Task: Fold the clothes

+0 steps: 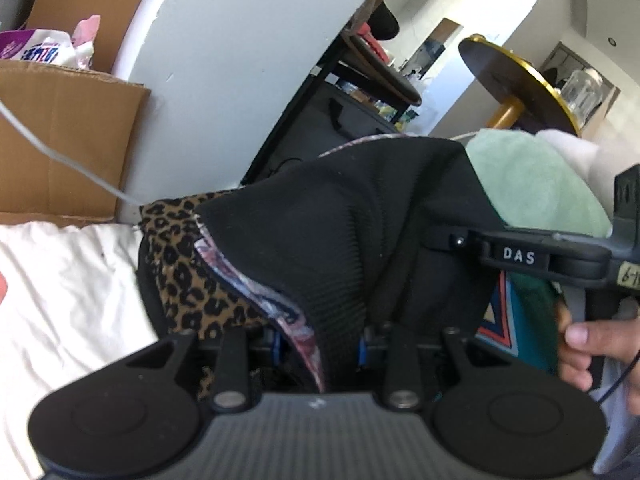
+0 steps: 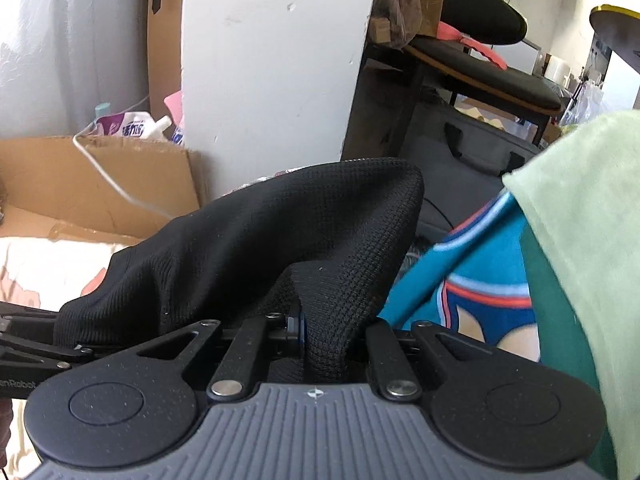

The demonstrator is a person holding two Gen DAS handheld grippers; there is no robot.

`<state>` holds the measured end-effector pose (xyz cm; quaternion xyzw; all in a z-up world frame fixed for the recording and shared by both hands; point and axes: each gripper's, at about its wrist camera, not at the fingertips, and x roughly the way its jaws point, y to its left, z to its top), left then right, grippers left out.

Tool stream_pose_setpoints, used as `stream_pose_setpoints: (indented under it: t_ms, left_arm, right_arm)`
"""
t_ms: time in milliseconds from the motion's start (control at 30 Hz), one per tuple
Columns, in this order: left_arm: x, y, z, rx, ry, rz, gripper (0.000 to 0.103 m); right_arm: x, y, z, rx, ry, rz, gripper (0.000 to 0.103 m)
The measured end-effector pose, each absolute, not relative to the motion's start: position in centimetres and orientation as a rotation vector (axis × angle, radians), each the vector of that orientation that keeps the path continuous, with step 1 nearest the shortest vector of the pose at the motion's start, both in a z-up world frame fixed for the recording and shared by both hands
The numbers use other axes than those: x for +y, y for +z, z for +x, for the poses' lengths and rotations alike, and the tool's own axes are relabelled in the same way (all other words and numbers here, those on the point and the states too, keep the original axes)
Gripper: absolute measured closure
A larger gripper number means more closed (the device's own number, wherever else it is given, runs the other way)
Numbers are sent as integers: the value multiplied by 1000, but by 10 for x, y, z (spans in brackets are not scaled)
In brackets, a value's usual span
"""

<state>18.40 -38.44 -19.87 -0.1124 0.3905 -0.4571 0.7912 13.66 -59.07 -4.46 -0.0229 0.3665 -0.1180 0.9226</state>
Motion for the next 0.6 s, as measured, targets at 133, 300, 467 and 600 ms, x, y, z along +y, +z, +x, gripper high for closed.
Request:
stream_pose_setpoints:
  t_ms: [133,300,467,600]
  left_arm:
    - [-391,-203,208,868,-1002,-209,69]
    - [-400,-218,233,925,-1024,-194,69]
    - [-400,-229,257,950,-1018,-202,69]
    - [-399,-246,277,1015,-1010,-268,69]
  right_arm:
    - [-604,-58,158,777,-233,-17,94]
    - [-622,-78,184,814,-219,22,94]
    - [-632,-96,209,832,-200,45,93]
    - [-644,-106,227,858,-181,107,93]
